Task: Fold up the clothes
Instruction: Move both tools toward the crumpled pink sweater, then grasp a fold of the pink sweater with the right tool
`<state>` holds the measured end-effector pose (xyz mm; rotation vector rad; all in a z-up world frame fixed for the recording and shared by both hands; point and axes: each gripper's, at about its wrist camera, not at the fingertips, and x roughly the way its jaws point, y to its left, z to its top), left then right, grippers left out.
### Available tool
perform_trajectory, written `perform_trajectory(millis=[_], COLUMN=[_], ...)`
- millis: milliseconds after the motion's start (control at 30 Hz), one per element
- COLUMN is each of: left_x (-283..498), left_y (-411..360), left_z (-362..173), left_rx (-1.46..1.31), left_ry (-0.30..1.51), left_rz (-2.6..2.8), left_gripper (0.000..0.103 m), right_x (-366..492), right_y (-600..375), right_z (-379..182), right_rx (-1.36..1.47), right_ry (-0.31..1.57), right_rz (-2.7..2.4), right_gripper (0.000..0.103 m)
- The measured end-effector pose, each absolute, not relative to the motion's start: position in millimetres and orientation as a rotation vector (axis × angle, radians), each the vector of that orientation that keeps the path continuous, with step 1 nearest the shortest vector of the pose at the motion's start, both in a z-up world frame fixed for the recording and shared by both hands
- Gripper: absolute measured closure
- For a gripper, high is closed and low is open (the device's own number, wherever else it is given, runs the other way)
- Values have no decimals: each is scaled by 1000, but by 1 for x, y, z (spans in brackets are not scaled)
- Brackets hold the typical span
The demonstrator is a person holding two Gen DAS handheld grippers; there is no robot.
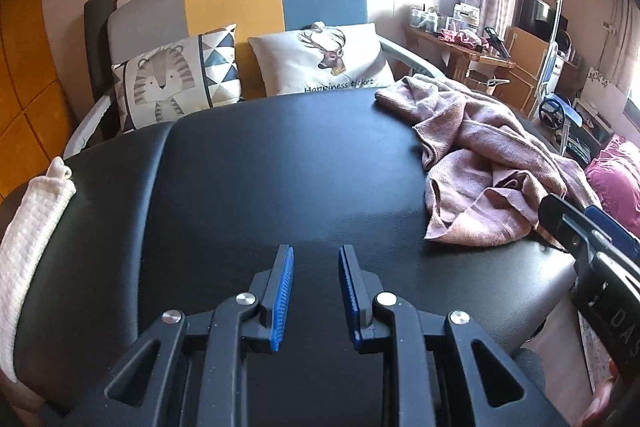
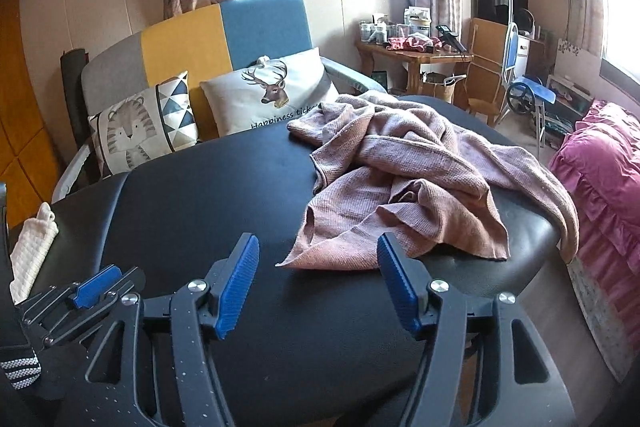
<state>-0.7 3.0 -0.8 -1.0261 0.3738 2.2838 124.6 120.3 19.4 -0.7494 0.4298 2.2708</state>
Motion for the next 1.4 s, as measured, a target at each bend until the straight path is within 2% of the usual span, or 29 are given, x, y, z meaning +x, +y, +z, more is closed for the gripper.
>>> perform_trajectory(millis=[567, 767, 900, 1000, 1200, 1400], left_x=[-10, -22, -30, -30, -31, -29], left_y=[61, 86, 117, 143, 191, 201], left_z=[-22, -40, -44, -55, -84, -107], left_rx=[-1101, -1176, -1202, -1189, -1203, -1238], left_ry=[477, 410, 386, 463, 591, 600], left_rz=[2211, 2133, 2059, 2039, 1960, 1909], left_gripper=[80, 80, 80, 80, 80, 80], right_x=[125, 128, 129, 119, 86, 43], right_y=[161, 202, 234, 257, 304, 338], right_z=[12, 17, 22, 24, 5, -38], right_rx=[-751, -741, -747, -767, -884, -1075], right_ry=[480, 464, 422, 356, 287, 221], right_rz=[2241, 2275, 2284, 2301, 2294, 2254], right_gripper=[38, 37, 26, 19, 19, 19])
